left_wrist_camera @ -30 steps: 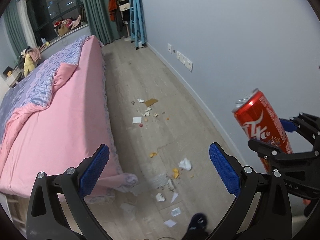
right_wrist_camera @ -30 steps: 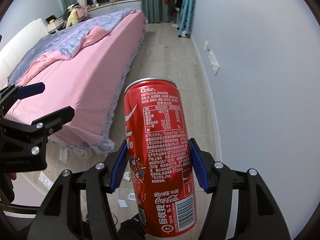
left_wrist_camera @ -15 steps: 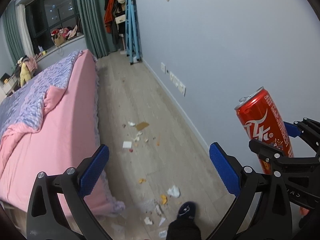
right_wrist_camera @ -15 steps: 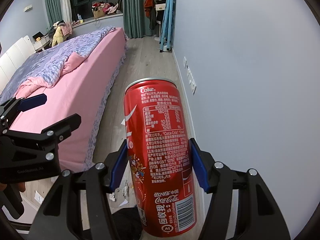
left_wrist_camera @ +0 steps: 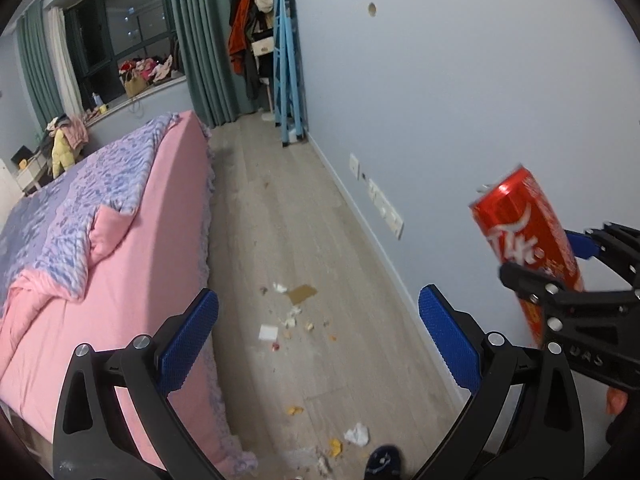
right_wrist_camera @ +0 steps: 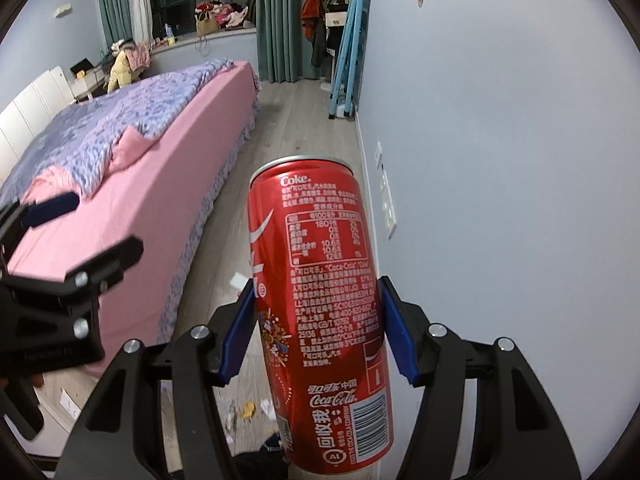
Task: Collect trash
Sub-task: 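Lift the red can with the right gripper and turn toward the window, then carry the held can in the right gripper toward the blue bin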
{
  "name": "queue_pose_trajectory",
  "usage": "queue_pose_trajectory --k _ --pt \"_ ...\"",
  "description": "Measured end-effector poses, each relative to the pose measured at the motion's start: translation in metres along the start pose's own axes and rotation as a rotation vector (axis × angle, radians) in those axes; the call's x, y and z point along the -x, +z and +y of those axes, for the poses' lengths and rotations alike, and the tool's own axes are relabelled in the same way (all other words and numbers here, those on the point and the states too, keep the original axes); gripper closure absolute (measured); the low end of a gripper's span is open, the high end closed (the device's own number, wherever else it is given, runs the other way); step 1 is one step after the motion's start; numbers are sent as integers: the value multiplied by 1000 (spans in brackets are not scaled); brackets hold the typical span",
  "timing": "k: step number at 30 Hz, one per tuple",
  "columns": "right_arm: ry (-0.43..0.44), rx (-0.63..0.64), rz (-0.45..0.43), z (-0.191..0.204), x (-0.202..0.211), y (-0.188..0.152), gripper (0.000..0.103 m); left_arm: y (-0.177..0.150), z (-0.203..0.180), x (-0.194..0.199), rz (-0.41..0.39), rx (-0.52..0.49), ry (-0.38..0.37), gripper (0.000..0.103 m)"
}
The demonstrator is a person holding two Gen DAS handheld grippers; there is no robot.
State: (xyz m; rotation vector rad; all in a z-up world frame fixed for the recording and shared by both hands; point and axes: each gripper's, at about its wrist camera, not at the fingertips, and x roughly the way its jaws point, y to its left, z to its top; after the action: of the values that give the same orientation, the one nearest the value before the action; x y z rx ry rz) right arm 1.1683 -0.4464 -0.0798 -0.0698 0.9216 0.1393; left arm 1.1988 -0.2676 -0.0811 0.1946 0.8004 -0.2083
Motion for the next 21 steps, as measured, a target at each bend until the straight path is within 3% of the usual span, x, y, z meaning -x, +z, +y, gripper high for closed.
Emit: queue_pose_trajectory --k 12,21 --pt "79 69 -69 -56 -95 156 47 149 5 -119 -38 90 136 6" --pt "120 117 -99 -67 -158 263 47 248 47 -188 -50 145 214 6"
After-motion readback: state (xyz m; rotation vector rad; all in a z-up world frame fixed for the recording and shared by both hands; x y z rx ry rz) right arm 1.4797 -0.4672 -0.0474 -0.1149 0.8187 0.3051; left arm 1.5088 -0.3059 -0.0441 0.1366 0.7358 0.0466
